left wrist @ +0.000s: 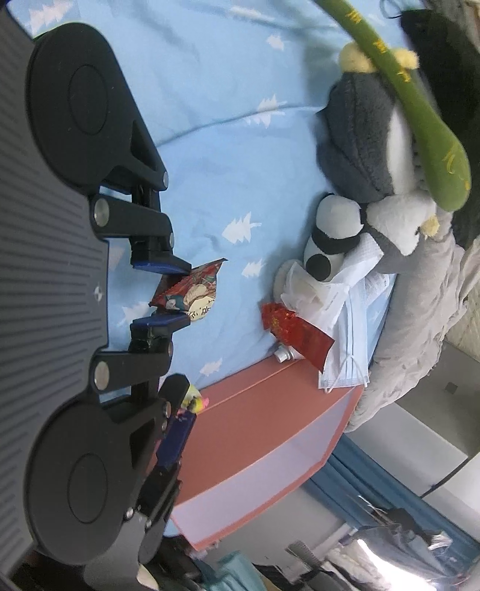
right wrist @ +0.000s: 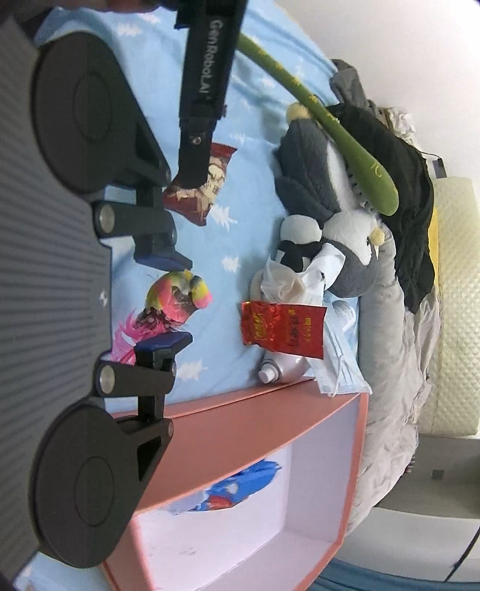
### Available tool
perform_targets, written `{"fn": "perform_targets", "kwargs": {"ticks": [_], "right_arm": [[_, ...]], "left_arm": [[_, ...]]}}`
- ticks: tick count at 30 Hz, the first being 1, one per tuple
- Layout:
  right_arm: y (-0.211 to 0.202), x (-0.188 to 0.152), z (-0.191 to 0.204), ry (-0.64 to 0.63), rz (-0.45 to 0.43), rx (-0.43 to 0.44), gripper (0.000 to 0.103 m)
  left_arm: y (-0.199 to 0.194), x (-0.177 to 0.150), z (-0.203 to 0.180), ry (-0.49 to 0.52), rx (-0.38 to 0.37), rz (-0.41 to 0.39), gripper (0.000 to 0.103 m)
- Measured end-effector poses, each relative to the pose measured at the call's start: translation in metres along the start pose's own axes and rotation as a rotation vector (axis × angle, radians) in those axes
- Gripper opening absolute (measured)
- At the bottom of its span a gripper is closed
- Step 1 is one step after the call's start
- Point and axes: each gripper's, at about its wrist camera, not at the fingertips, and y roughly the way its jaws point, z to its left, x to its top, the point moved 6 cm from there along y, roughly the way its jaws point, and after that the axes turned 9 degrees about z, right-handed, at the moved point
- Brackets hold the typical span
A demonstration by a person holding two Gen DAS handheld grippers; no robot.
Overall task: Organize soft objects
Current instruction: 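Lift the candy wrapper with the left gripper while the right gripper lifts the feathered toy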
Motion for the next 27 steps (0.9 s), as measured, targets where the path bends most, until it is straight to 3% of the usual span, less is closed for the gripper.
{"fn": "perform_targets", "kwargs": {"ticks": [13, 27], "right_arm": [[-0.044, -0.002, -0.013, 0.089, -0.031, 0.088, 0.039], [-0.101, 0.035, -0.031, 0.118, -0.17, 0.112, 0.039]], "left_arm": [[-0.032, -0.002, -0.034, 0.067, 0.046, -0.044, 0.027], [-0.082, 0.021, -0.078, 0.142, 0.033, -0.153, 0.027]]}}
